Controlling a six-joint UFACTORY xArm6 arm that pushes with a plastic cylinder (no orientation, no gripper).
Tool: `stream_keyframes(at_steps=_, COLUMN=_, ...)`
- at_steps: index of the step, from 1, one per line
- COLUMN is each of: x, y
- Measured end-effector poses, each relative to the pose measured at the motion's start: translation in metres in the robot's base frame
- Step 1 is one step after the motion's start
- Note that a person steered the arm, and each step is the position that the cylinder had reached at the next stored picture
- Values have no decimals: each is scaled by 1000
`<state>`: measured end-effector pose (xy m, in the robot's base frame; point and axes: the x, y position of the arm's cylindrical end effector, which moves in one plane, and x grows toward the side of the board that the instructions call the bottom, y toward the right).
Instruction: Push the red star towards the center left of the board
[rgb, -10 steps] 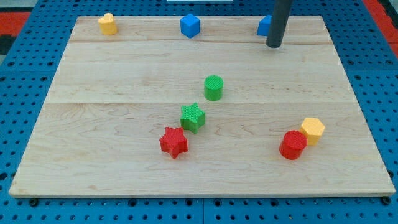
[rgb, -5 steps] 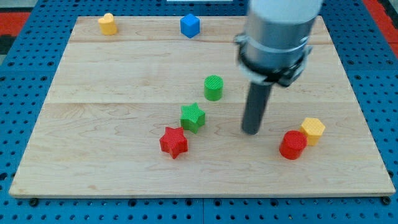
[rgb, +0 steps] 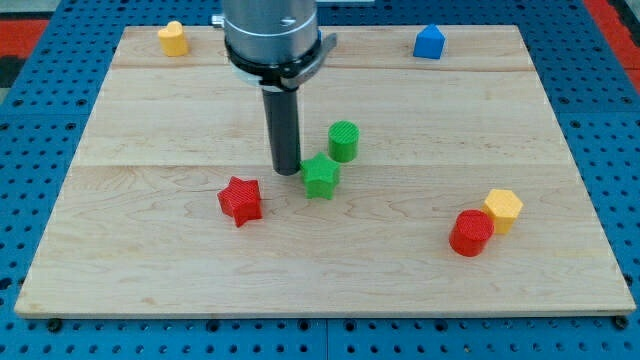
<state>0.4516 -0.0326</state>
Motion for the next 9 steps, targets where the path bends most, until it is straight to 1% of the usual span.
stream_keyframes(at_steps=1, x=40, y=-10)
stream_keyframes(at_steps=2, x=69, y=-23)
stream_keyframes(at_steps=3, x=54, y=-57)
stream_keyframes(at_steps=4, x=3, y=-91)
stream_keyframes(at_steps=5, x=-38, y=-142)
stream_keyframes(at_steps=6, x=-26, y=-99)
stream_keyframes(at_steps=7, x=2, y=-78)
stream_keyframes(at_steps=8, x=39, y=-111)
stream_keyframes(at_steps=9, x=37, y=-161)
